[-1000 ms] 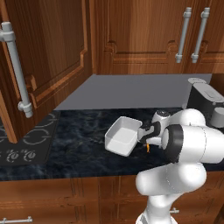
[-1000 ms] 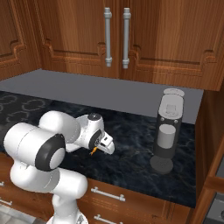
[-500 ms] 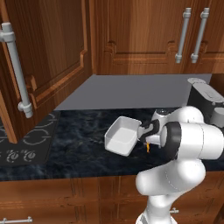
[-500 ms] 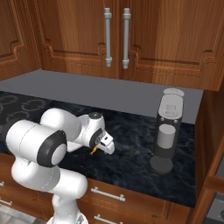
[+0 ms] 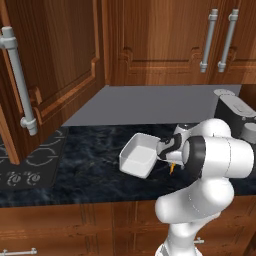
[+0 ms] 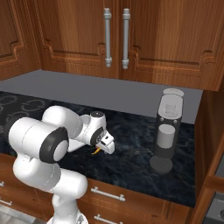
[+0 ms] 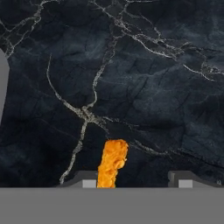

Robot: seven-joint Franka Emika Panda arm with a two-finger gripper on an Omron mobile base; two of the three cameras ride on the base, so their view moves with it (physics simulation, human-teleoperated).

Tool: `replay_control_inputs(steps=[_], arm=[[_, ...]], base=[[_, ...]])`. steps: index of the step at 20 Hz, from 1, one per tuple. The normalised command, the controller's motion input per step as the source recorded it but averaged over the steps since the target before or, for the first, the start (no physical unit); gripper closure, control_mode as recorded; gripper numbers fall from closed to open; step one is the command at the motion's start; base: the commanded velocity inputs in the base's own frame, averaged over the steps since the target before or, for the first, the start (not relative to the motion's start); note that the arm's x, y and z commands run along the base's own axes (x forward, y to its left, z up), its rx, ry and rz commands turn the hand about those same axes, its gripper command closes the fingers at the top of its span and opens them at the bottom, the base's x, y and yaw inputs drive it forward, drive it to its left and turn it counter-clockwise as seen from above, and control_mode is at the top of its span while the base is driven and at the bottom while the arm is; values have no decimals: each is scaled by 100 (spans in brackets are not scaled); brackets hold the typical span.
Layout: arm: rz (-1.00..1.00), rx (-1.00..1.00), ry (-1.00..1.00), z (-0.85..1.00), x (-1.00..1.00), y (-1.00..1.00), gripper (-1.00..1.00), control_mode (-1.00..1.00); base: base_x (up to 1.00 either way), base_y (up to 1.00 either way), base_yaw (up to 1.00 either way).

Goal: Retrieve the tupperware from the cabinet, then place the raw meat into the tupperware to avoid contamination.

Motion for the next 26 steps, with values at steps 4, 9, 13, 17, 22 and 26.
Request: replay_control_inputs(steps=[4,9,13,17,22,26], arm=[[0,2,0,-31,0,11,100,-100],[-1,1,0,-24,6,12,100,-100],[-2,0,9,-6,1,12,100,-100],[-1,0,8,-4,10,16,100,-100],[-2,0,2,-11,11,9,100,-100],[-6,0,3,2,-2,-3,100,-100]], base=[[0,0,0],[0,0,0],[0,0,0],[0,0,0],[0,0,0],[0,0,0]])
